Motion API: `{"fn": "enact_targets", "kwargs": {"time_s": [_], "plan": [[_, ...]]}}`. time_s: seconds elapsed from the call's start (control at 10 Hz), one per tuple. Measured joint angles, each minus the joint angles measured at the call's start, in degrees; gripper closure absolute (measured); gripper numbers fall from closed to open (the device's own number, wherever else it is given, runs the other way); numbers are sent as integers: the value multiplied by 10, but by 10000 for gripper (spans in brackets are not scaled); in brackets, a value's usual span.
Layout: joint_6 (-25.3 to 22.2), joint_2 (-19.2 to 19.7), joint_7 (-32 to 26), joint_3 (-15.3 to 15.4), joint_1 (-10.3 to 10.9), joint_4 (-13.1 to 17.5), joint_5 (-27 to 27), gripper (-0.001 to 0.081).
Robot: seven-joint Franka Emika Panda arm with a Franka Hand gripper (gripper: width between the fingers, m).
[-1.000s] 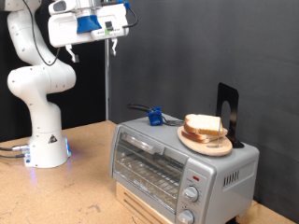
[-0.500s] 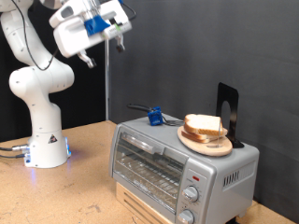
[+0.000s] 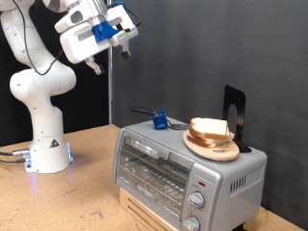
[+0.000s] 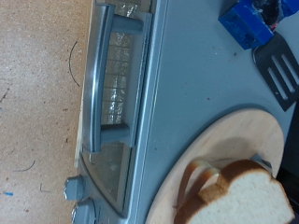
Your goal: Make a piece of toast with the oven
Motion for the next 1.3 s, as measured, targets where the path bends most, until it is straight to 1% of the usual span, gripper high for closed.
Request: {"fn": "enact_targets", "kwargs": {"time_s": [0.3, 0.4, 0.7, 0.9, 1.0, 1.3], "plan": [[40, 52, 28, 17, 5, -26, 14, -3], [58, 62, 40, 26, 5, -40, 16, -3], [106, 72, 58, 44, 5, -87, 15, -3], [146, 83, 70, 48, 2, -109, 13, -3], [157, 88, 72, 47, -1, -114, 13, -3], [160, 93, 70, 46, -3, -115, 14, -3]]}}
